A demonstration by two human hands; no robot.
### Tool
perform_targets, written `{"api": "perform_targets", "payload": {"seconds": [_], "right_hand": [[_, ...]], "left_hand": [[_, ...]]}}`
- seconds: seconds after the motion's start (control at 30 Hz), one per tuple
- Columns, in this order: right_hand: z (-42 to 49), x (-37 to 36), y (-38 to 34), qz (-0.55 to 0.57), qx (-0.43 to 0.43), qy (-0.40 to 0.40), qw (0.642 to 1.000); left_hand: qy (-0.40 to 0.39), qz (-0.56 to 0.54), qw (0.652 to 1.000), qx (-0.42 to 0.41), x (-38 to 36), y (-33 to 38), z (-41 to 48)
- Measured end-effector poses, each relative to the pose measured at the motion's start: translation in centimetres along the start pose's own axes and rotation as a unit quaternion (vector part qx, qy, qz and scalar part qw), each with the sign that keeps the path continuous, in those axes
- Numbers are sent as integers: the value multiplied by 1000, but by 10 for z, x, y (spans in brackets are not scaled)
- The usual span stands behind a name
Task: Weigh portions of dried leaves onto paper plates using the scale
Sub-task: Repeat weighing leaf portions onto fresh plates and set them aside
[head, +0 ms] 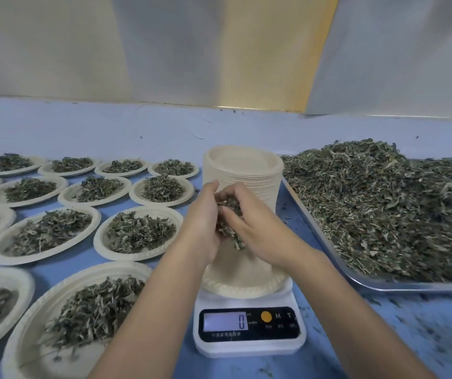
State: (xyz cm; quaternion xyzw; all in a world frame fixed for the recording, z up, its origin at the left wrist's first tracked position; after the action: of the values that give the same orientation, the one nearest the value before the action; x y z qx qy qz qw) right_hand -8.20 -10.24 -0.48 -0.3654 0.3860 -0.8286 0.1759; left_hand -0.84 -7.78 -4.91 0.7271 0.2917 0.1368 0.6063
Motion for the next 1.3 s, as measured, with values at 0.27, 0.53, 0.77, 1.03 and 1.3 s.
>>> {"api": "perform_targets", "payload": {"seconds": [0.27, 0.53, 0.77, 1.03, 1.3], "right_hand": [[-3, 3, 3, 12, 16, 43, 999], [-6, 4, 3, -18, 18, 41, 999], [-4, 8, 10, -37, -10, 6, 999], [-9, -7, 29, -50, -92, -80, 991], [-2, 30, 22, -51, -46, 76, 995]], "left_hand": [[15, 16, 1000, -17, 4, -1, 3], [2, 20, 998, -64, 2, 4, 5], [37, -60, 995, -77, 22, 11, 11], [55, -134, 987, -72, 38, 17, 15], [35, -147, 987, -60, 33, 12, 21]]}}
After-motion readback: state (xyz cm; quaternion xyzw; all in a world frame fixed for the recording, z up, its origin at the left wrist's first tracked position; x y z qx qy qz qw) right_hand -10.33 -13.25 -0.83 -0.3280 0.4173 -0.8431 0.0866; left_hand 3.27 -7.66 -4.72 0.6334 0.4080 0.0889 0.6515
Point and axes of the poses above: each hand's wrist, its own z-axis towards the middle knuckle, its own x-axis out of the back of the hand, y = z × x, the point moved 9 cm from there along z, towards the middle knuckle, and after that the axes turned 13 degrees about z, right-handed, at the moved point
